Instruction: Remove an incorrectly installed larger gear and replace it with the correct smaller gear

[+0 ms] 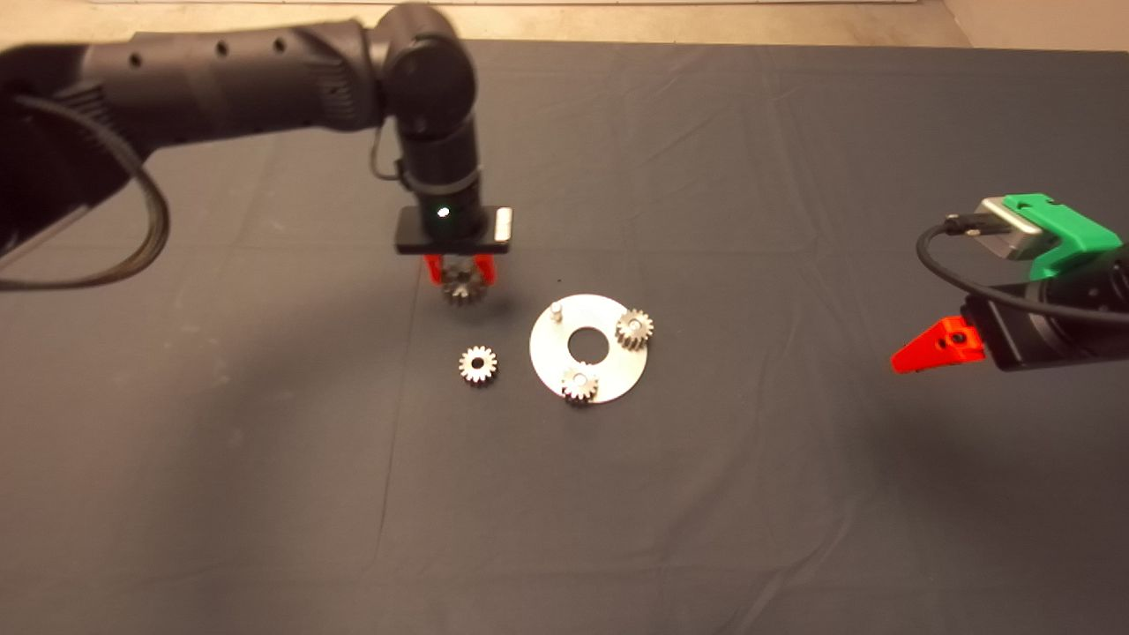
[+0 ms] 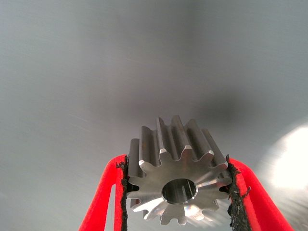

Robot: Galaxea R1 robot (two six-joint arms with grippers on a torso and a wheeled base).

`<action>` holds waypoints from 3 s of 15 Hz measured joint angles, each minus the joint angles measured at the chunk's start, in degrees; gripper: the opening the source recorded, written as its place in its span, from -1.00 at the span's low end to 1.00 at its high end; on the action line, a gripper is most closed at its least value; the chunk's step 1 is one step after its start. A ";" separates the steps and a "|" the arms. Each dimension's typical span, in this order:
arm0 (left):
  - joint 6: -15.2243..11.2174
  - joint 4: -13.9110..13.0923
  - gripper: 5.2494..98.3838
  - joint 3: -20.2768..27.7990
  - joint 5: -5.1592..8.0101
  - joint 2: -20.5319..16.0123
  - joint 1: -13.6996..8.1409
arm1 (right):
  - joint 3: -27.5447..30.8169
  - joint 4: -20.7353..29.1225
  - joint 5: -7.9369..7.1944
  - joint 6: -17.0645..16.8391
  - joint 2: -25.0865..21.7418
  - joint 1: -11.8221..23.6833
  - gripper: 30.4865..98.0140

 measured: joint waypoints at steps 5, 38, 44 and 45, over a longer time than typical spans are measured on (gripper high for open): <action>2.20 1.24 -0.35 1.51 -1.30 -4.71 1.81 | 0.07 0.05 -0.16 0.00 -0.27 0.00 0.97; -12.17 -0.48 0.15 17.26 -1.11 -4.38 -0.64 | 0.18 0.06 -0.07 0.02 -0.49 -0.02 0.97; -14.39 0.16 0.15 18.49 -1.02 -4.91 -0.61 | 0.18 0.06 -0.03 0.00 -0.49 -0.01 0.97; -14.74 0.61 0.15 18.49 -1.02 -5.22 -0.61 | 0.18 0.06 -0.03 0.02 -0.49 -0.02 0.97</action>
